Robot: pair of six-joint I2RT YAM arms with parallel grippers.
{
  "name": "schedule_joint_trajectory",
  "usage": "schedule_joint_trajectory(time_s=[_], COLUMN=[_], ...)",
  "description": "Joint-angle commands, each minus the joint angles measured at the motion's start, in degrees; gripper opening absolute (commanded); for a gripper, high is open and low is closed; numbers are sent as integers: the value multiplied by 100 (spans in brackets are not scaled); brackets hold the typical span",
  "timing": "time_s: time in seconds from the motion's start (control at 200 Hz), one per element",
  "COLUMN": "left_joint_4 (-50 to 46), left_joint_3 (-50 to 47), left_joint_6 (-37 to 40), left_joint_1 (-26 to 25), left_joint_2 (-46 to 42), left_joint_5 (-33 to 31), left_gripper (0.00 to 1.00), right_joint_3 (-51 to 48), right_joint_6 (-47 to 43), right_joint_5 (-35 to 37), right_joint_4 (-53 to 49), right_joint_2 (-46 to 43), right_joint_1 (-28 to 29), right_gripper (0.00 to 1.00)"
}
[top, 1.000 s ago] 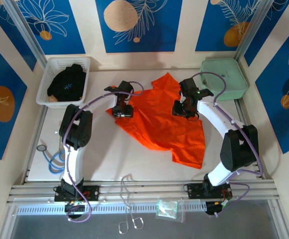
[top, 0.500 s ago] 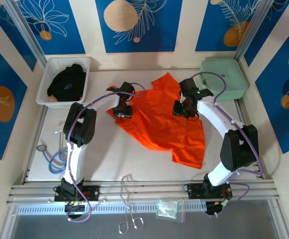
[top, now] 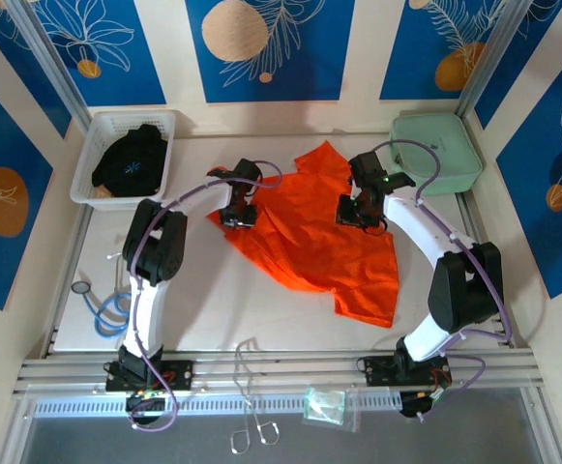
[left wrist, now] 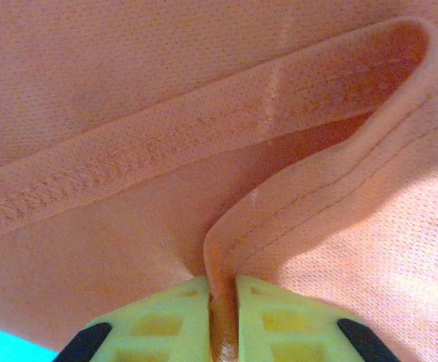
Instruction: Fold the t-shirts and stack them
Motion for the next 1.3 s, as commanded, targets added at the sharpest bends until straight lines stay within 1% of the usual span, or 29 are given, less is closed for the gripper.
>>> schedule_joint_trajectory(time_s=[0.0, 0.22, 0.29, 0.355, 0.465, 0.555, 0.771, 0.946, 1.051, 1.141, 1.296], left_joint_4=[-101, -153, -198, -220, -246, -253, -264, -247, -339, -465, -656], left_joint_3=[-51, -132, -148, -198, -381, -649, -1533, -2263, -2651, -3002, -3751], left_joint_6=[15, -25, -33, -42, -79, -150, -472, -783, -901, -1009, -1300], left_joint_1=[41, 24, 16, 4, -50, -114, -278, -314, -314, -319, -317], left_joint_2=[-359, -690, -830, -957, -1211, -1485, -2391, -3071, -3430, -3716, -4260], left_joint_5=[-133, -98, -106, -106, -124, -163, -338, -571, -798, -1029, -1414], left_gripper=[14, 12, 7, 0, 0, 0, 0, 0, 0, 0, 0], right_joint_3=[-125, -120, -90, -43, 216, 755, 2374, 3943, 4784, 5114, 5187], right_joint_6=[39, 66, 77, 100, 144, 153, 239, 499, 828, 1173, 1670], right_joint_5=[-29, -27, -132, -337, -628, -684, -724, -747, -961, -1166, -1154], right_joint_4=[-114, -88, -12, 121, 344, 345, 107, -533, -920, -1010, -945], right_joint_2=[-109, 29, 171, 367, 922, 1606, 3139, 4456, 5129, 5416, 5547], right_joint_1=[-20, -60, -154, -300, -540, -690, -889, -1028, -1155, -1279, -1449], right_gripper=[26, 26, 26, 21, 10, 0, 0, 0, 0, 0, 0])
